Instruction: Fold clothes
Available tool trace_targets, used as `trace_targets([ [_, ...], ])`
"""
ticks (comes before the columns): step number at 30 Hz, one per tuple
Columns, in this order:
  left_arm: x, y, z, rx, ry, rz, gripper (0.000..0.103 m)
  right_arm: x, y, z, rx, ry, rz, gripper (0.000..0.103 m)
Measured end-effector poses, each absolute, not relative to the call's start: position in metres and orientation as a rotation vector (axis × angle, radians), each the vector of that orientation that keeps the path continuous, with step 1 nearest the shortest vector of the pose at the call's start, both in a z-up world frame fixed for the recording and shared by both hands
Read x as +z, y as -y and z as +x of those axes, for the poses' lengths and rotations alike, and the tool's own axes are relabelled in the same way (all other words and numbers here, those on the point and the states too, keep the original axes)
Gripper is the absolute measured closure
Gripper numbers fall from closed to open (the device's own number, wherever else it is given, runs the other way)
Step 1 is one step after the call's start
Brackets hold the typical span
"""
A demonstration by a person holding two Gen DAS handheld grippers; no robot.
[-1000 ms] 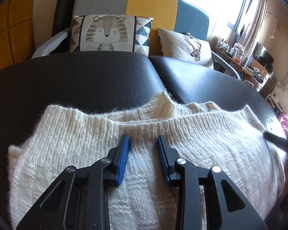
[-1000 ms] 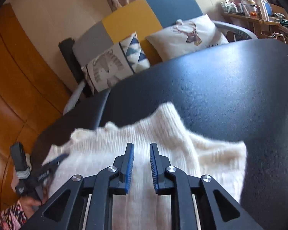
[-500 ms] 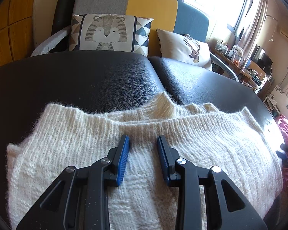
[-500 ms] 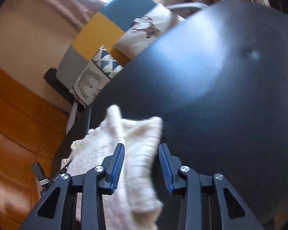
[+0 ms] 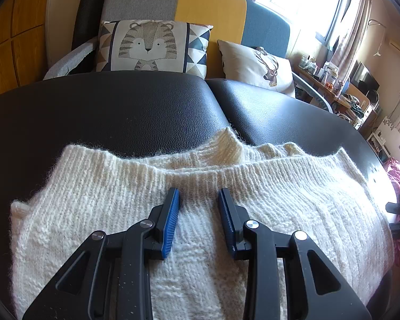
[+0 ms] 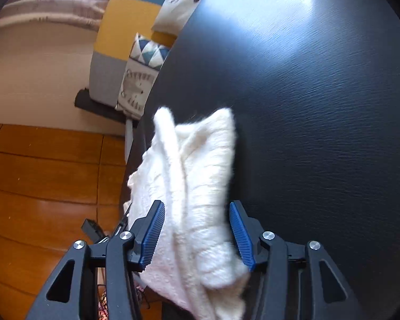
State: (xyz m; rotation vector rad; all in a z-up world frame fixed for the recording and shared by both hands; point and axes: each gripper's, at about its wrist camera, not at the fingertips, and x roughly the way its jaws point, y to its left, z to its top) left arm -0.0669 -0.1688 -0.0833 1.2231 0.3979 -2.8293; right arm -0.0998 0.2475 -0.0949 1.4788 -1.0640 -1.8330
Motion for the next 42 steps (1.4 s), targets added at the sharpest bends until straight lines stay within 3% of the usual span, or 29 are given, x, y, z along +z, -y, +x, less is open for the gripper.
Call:
trace_targets([
  [8,-0.085,0.171,-0.066,-2.834,-0.407,1.220,0.070,-0.090,-0.232,-0.100,-1.911,0.969,1.482,0.053],
  [12,-0.084,0.172,-0.066,-2.836,-0.410,1.219,0.070,-0.083,-0.218,-0.092,-1.966,0.788,1.453,0.057],
  [21,-0.084,0.171,-0.066,-2.831,-0.389,1.220,0.069,-0.090,-0.214,-0.096,-1.972,0.813,1.418,0.059],
  [32,-0.069,0.125,-0.054,-2.862,-0.234,1.243,0.069,-0.087,-0.217,-0.087,-2.025,0.761,1.343,0.060],
  [34,-0.067,0.113,-0.050,-2.884,-0.213,1.236,0.063,-0.081,-0.218,-0.084,-2.096,0.742,1.351,0.060],
  [37,-0.073,0.096,-0.046,-2.903,-0.028,1.170,0.053,-0.061,-0.223,-0.075,-2.302,0.665,1.306,0.059],
  [39,-0.076,0.088,-0.047,-2.893,0.058,1.160,0.051,-0.041,-0.220,-0.068,-2.392,0.566,1.218,0.060],
  [41,-0.077,0.086,-0.048,-2.887,0.086,1.162,0.048,-0.020,-0.206,-0.062,-2.433,0.425,1.125,0.067],
  [42,-0.077,0.086,-0.047,-2.887,0.089,1.157,0.048,-0.011,-0.195,-0.061,-2.443,0.329,1.094,0.075],
])
